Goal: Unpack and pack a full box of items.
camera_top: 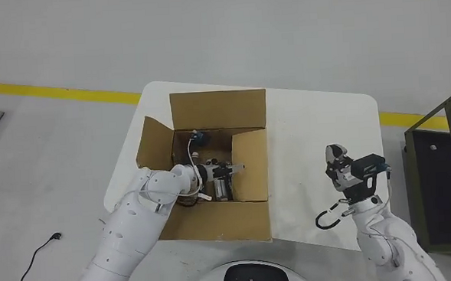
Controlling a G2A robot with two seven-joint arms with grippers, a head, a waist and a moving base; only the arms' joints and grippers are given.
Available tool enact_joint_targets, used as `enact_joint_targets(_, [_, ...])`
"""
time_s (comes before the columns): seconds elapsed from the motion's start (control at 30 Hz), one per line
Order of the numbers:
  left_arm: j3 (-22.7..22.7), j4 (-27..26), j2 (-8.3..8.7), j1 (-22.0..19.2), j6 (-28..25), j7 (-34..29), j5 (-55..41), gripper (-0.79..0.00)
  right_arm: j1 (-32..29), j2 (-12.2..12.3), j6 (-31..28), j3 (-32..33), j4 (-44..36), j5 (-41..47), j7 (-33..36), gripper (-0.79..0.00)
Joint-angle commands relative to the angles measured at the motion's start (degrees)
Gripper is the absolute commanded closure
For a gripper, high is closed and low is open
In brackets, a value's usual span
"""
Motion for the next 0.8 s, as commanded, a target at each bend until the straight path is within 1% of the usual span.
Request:
enact_joint_targets(0.0, [0.77, 3.33, -0.44, -1.36, -0.26, 0.72, -1.27, -0.785, -0.96, 0.0, 0.1, 0.28, -0.59, -0.64, 0.28, 0.0])
enact_joint_targets(0.23, [3.02, 9.76, -1.65, -4.08, -2.31, 0.89, -5.0, -0.785, -2.58, -0.15, -0.24, -0.23, -0.25, -1.68, 1.11, 0.0])
enact_joint_targets(0.37, [3.42, 12.13, -2.35, -5.08, -3.96, 0.49, -9.69, -0.785, -2.43, -0.31, -0.89, -1.26, 0.78, -1.89, 1.8, 0.0])
enact_joint_targets(0.53, [2.29, 13.2, -2.82, -5.56, -6.46, -0.87, -17.43, -0.785, -1.58, -0.53, -1.51, -2.82, 2.31, -2.59, 2.3, 0.0])
enact_joint_targets(0.63, [1.47, 13.42, -2.74, -5.86, -7.32, -2.23, -19.71, -0.785, -0.99, -0.67, -1.69, -3.59, 2.95, -2.81, 2.41, 0.0])
enact_joint_targets(0.77, [0.24, 12.44, -2.62, -5.66, -8.31, -4.21, -23.73, -0.785, -0.43, -0.8, -1.81, -3.98, 3.3, -2.9, 2.54, 0.0])
